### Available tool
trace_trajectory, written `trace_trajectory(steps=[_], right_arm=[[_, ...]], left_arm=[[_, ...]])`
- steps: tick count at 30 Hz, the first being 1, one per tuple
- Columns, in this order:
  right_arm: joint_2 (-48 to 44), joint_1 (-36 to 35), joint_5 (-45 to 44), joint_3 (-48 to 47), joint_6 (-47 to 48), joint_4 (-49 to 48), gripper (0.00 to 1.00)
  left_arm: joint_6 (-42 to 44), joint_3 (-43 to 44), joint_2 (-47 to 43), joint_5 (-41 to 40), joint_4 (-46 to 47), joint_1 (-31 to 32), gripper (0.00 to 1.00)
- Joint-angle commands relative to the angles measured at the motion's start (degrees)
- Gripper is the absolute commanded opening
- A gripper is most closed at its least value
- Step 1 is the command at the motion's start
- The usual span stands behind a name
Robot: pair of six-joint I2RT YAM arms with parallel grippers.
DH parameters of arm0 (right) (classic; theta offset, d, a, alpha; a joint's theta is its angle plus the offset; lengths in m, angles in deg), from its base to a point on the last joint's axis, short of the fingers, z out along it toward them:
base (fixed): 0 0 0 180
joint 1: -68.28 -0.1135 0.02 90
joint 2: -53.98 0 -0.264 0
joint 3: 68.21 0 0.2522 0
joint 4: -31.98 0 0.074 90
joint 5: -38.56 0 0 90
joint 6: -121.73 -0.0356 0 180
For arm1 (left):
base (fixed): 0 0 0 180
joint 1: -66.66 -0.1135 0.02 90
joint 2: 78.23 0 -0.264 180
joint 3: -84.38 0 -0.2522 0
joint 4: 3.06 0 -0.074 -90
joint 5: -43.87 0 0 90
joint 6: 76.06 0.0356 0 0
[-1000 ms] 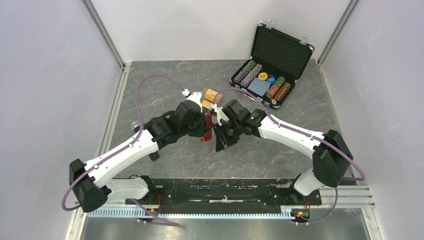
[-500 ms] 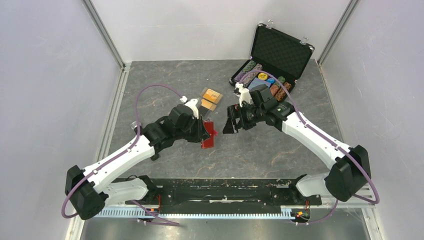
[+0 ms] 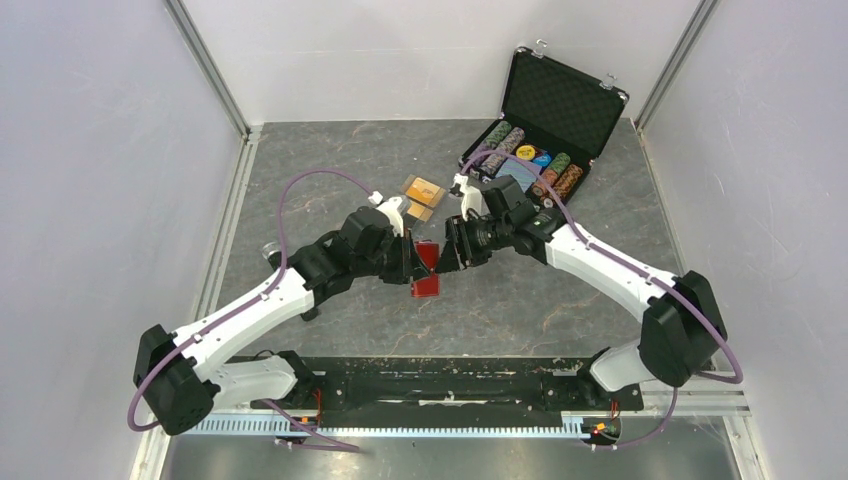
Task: Put the credit cards into the card holder
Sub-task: Open the card holder.
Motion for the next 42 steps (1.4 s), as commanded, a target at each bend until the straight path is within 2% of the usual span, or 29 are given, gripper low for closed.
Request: trace_trajectory(steps=[1,2,6,8,9,10,13,15,17,19,22,27,32,38,42], right_arm=[[2.1,-0.4,-3.2,-1.4,0.5,0.7,0.4],[2.4,-0.3,-4.4,-2.1,1.0,1.7,0.32],[3.3,-0.3,-5.8,-4.4,2.3,3.1,0.1],[3.4,-0.4,-5.4,-5.5,3.3,3.7,0.0],[3.3,-0.3,-5.2,-6.4,4.0,3.9,0.0],[2.9,-0.3,-5.4,-7.1,5.1,4.3,0.0],[0.6,0.4,-7.1,-10.4,9.6,4.6,0.0],[-1.6,1.0,-7.9,-13.3,14.0,4.9,0.0],[-2.5,1.3,-7.8,-16.9,18.2,6.3,0.0],[-2.2,1.5,-6.0,-20.6,21.7,8.9,0.0],[0.1,1.5,-2.1,-25.6,25.7,14.1,0.0],[3.8,1.5,-0.4,-30.7,26.5,20.5,0.0],[4.9,1.6,-6.6,-33.2,21.6,22.8,0.0],[5.6,1.6,-12.4,-34.0,13.3,25.0,0.0],[5.9,1.7,-13.9,-33.9,11.1,26.0,0.0]], left_arm=[[-1.7,0.2,-0.4,1.6,3.6,-0.2,0.02],[-1.7,0.2,-0.4,1.5,3.6,-0.2,0.02],[-1.6,-0.3,-1.2,1.2,3.7,-0.2,0.02],[-1.4,-0.4,-1.5,0.8,3.6,-0.2,0.08],[-1.0,-0.5,-1.9,0.3,3.2,-0.2,0.16],[-0.5,-0.5,-2.7,-0.4,3.0,-0.2,0.29],[2.5,0.4,-5.9,-6.8,0.5,-0.2,0.8],[5.9,1.8,-8.6,-14.1,-2.3,-0.4,0.98],[9.5,2.9,-10.5,-17.7,-4.0,-1.2,1.0],[13.5,4.1,-11.5,-17.4,-5.0,-2.8,1.0],[18.6,6.0,-11.3,-12.5,-6.0,-6.0,1.0],[25.1,8.5,-8.5,-3.9,-5.8,-7.6,1.0],[25.2,10.3,-5.5,3.2,-4.2,-7.6,1.0],[20.9,10.8,-4.1,5.5,-2.3,-7.6,1.0],[18.5,10.7,-3.0,7.8,-1.5,-7.5,1.0]])
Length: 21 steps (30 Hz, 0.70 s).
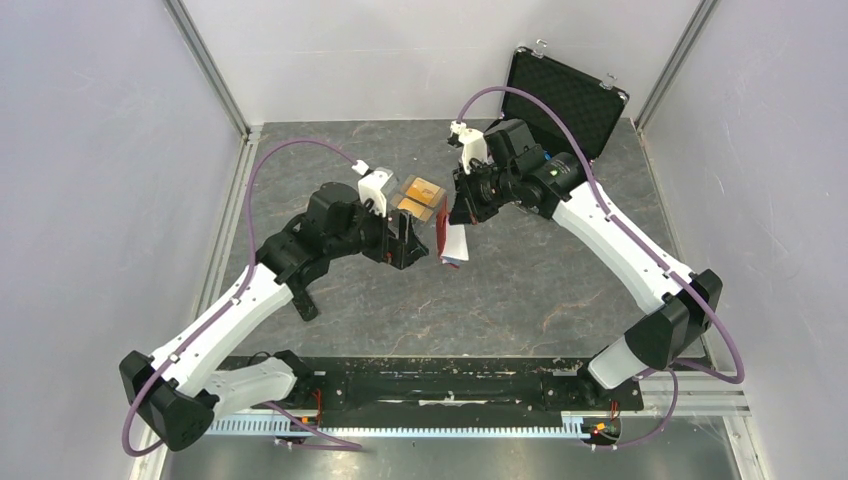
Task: Put the credit cards into the card holder
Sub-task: Open the card holder.
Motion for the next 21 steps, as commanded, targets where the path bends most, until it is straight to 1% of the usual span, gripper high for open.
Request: trace_trajectory(steps=[1,6,9,11,19,21], right_arm=[[-0.4,0.1,-3.2,-3.0,-4.7,1.2,0.0],[0.1,0.2,-3.8,-4.2,-5.9,3.1,0.0],[0.7,0.1,-4.7,-4.7,-7.5,4.6,0.0],[0.7,0.1,-4.9,-4.7,-8.8,4.8,0.0],[0.5,0.2,-4.9,-4.7,-11.1,4.8,0.0],[0.5,0.1,-4.5,-4.7,-11.2,4.7,0.0]], left_arm=[[-2.3,2.0,1.3,4.9,3.9,-0.1,1.0],[-3.0,1.6,3.5,7.0,8.4,0.1,1.0],[-2.8,3.3,5.8,6.5,9.6,0.8,1.0],[-2.1,4.4,7.5,5.0,9.8,2.5,1.0],[-0.6,6.1,12.9,-6.4,11.8,12.1,0.99],[-0.3,6.5,14.2,-10.9,11.1,13.6,0.96]])
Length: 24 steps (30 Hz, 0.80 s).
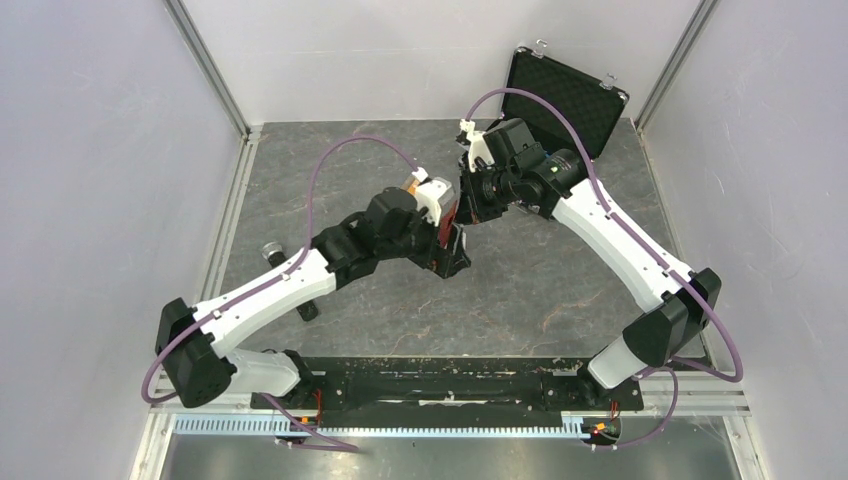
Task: Put the credit cards into the card holder
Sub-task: Open the card holder, then turn over the card slot in the card holder.
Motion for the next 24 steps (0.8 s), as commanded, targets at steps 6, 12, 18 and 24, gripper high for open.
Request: trace_trajectory(steps=[6,12,18,24], right_arm=[[-0.6,0.1,1.7,-0.5,-1.1,-0.6,0.0],[-0.8,0.2,3.4,0.3,-0.4,-1.0,0.0],[-3.4,2.4,2.8,6.0,2.8,-3.8,0.31],[-10.2,8.2,2.8,17.0,7.3,-9.9,0.84]], left_arm=[[-0.1,1.7,2.8,-19.4,3.6,3.2,0.69],[1.8,1.3,2.7,-21.5,3.3,3.2,0.33],[2.8,1.3,-0.6,-21.7,0.3,2.6,0.02],[-0.2,1.4,-5.9,-8.3,-2.8,-2.9,0.02]])
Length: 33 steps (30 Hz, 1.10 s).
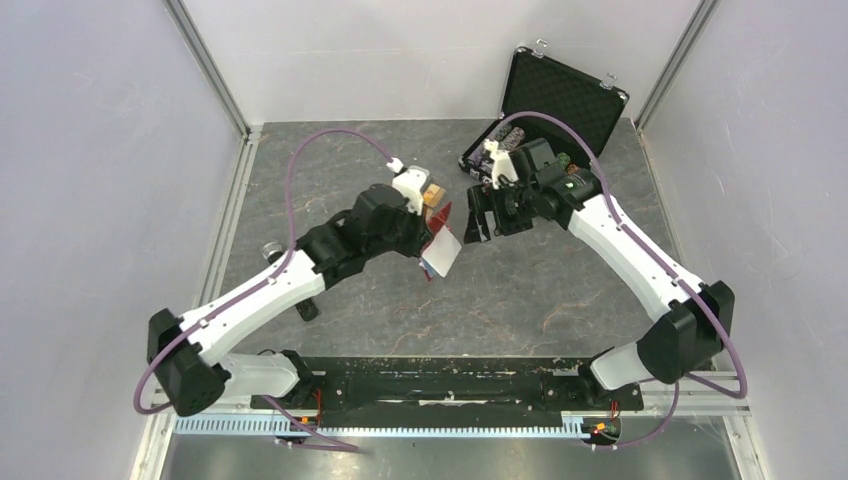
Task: Put the credit cards into the card holder
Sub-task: Turn over the card slot in the card holder.
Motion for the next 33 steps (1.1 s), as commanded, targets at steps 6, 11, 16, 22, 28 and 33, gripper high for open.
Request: trace_trajectory(steps=[6,11,16,22,28,33], right_arm=[[-11.0,5.3,9.1,11.9,8.6,-12.1,0.94],[-13.2,5.3,18.4,12.9,10.5,-17.3,0.94],[-13.8,5.4,29.0,15.3,7.0,-26.3,0.92],[-12.4,5.4,37.1,18.1,3.3,-32.9,0.63],[-12.2,5.4,38.1,20.0,1.5,-35.6,0.0],[-12.4,5.7,27.9,20.1,-0.5,-34.2,0.0]], left_arm=[[-3.7,1.2,-7.4,31.3,-2.3,-12.0,0.02],[-3.6,2.1,-6.7,45.2,-2.9,-14.3,0.02],[-5.5,0.9,-4.5,56.8,1.0,-14.4,0.02],[-9.6,-1.6,-5.1,58.6,7.5,-14.3,0.02],[-9.4,-1.5,-5.7,53.1,6.1,-14.4,0.38],[-9.0,-1.1,-8.6,37.5,-1.4,-14.3,0.77]])
